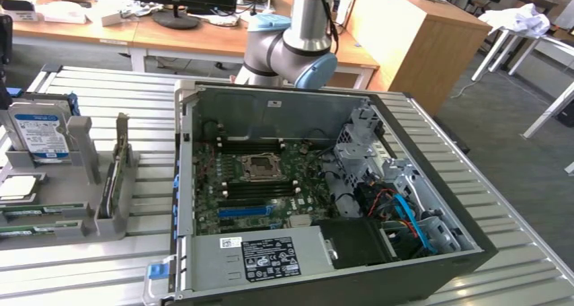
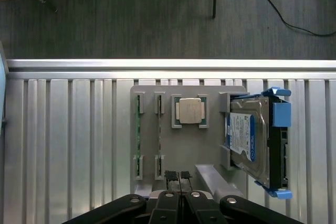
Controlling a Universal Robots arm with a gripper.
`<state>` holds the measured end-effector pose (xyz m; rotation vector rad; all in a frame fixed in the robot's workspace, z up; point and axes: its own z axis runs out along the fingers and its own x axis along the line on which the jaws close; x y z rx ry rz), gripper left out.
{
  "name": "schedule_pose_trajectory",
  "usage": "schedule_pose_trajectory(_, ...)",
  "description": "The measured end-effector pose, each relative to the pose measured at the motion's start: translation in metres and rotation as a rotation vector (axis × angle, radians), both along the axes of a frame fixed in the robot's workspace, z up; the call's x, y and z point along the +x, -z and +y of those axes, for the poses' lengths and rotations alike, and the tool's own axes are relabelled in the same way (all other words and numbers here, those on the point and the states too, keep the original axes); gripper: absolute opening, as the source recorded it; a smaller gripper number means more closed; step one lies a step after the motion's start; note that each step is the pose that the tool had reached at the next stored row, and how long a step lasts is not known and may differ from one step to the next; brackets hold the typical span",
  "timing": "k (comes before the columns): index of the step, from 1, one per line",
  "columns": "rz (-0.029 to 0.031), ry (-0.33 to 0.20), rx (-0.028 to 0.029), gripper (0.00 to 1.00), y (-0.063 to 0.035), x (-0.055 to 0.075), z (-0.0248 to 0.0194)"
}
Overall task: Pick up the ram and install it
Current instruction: 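Pick up the ram and move it above insertion slot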
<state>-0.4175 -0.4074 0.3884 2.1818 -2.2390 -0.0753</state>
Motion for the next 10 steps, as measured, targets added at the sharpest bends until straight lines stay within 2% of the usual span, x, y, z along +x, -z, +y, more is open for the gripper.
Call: schedule_pose_trajectory(10, -0.0006, 0.000, 0.0001, 0.11, 0.0000, 0.0000, 0.0000)
